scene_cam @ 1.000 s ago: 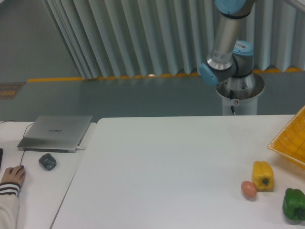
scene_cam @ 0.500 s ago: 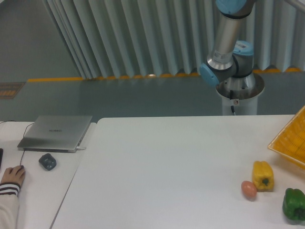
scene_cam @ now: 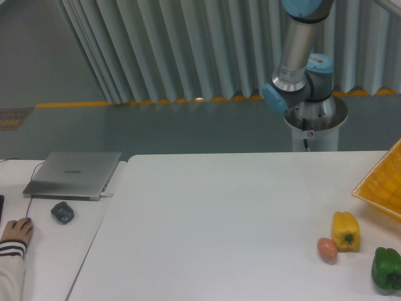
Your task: Place the red peppers in a basket
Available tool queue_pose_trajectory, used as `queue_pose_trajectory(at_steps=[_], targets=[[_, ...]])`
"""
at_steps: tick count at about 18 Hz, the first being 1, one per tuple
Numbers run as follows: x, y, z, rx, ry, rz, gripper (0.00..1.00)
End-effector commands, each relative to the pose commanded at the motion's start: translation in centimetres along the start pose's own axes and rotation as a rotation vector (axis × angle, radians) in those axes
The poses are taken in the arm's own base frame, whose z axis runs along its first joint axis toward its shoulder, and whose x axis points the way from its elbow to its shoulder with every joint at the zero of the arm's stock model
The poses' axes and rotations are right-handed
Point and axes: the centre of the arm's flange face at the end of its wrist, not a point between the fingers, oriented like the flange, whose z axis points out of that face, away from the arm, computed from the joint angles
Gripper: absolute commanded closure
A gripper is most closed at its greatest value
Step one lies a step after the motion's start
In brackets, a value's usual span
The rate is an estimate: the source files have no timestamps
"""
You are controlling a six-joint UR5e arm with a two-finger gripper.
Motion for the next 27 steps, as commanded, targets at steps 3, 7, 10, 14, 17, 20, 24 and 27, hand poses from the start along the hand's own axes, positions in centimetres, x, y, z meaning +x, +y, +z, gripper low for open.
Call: queue_pose_trajectory(at_steps=[3, 7, 10, 14, 17, 20, 24, 27], targets=[[-0.3, -0.3, -0.1, 0.034, -0.024, -0.002, 0.0], [-0.4, -1.0, -0.7, 0.028, -0.032, 0.007, 0.0], [-0.8, -2.1, -0.9, 0.022, -0.029, 0.003, 0.0], [-1.7, -3.9, -1.2, 0.023, -0.036, -0.006, 0.0], [-2.0, -5.0, -1.0, 0.027, -0.034, -0.004, 0.0], [-2.3, -6.0, -1.1, 0.029, -0.036, -0.012, 0.0], [-3.2, -8.5, -1.3, 0.028, -0.038, -0.063, 0.0], [-3.5, -9.5, -1.4, 0.03, -0.04, -0.082, 0.0]])
